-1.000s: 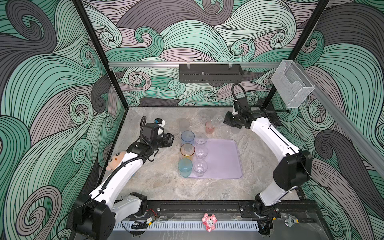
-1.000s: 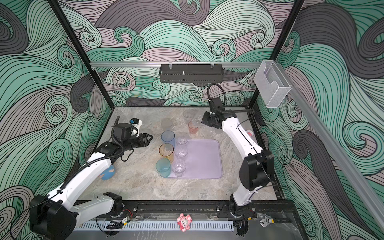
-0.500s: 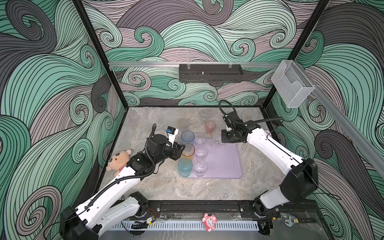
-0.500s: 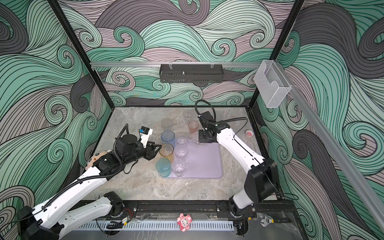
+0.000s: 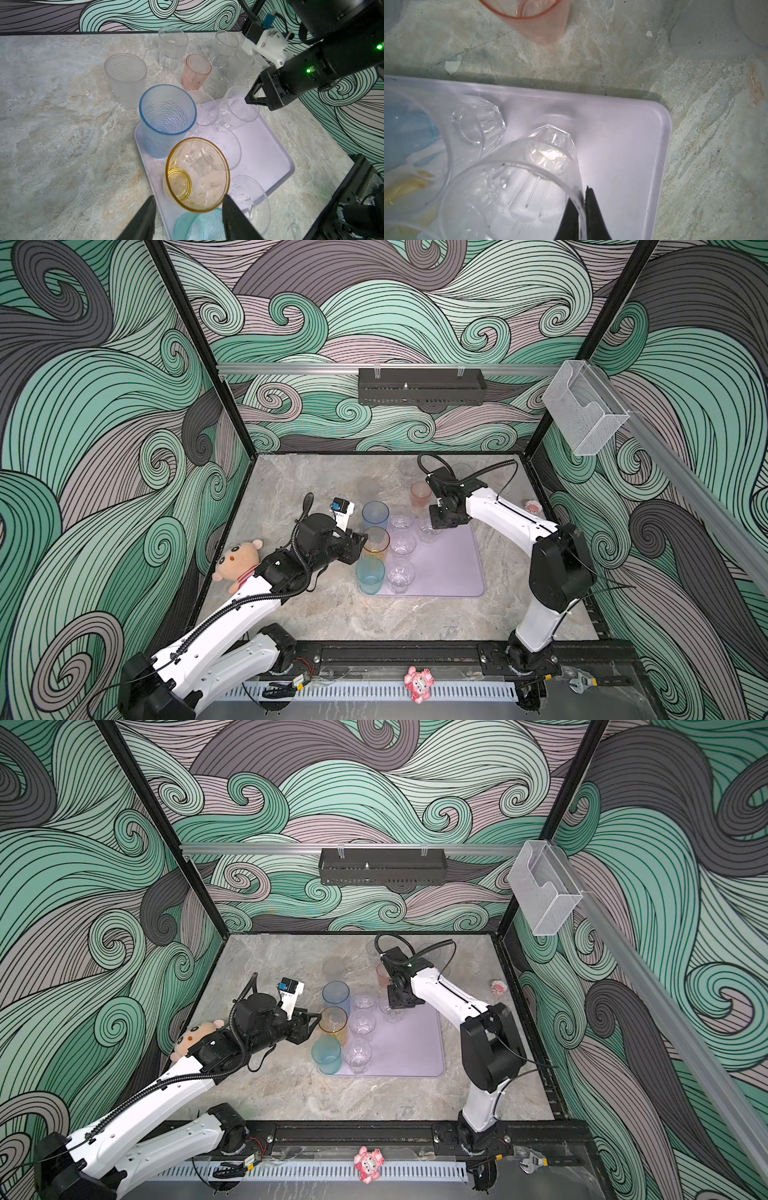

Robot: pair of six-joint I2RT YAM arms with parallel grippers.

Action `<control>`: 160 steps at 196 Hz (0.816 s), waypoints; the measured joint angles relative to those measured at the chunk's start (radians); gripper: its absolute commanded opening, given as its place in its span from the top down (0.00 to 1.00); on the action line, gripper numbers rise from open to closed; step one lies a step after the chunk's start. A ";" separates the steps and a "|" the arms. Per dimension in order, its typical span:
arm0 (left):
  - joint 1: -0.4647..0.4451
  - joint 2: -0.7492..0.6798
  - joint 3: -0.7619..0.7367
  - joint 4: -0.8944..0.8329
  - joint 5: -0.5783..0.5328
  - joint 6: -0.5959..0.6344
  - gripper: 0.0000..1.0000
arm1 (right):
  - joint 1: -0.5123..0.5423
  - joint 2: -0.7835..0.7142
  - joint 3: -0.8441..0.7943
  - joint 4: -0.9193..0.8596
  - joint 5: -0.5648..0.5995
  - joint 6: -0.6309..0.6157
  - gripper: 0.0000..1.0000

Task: Place the glasses into the tray
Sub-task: 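Carry the glass over the tray, lower it at the far corner, open right gripper, then draw the right gripper back to another clear glass beyond the tray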

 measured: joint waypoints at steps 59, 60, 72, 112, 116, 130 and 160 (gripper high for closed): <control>0.000 0.000 -0.006 -0.001 -0.018 -0.002 0.44 | -0.029 0.045 0.009 0.027 -0.008 -0.007 0.91; 0.000 0.000 -0.006 -0.001 -0.018 -0.002 0.44 | -0.029 0.045 0.009 0.027 -0.008 -0.007 0.90; 0.000 0.001 -0.006 -0.001 -0.027 -0.002 0.44 | -0.034 0.045 0.009 0.030 -0.013 -0.007 0.87; 0.000 0.017 -0.006 -0.001 -0.087 -0.021 0.41 | -0.036 0.045 0.009 0.037 -0.028 -0.007 0.76; 0.000 0.018 -0.006 -0.002 -0.097 -0.023 0.41 | -0.037 0.045 0.009 0.037 -0.031 -0.004 0.74; 0.000 0.022 -0.006 -0.007 -0.136 -0.026 0.39 | -0.041 0.042 0.009 0.039 -0.056 -0.001 0.69; 0.018 0.055 0.059 -0.087 -0.222 0.027 0.38 | -0.079 -0.008 0.009 0.038 -0.136 0.018 0.58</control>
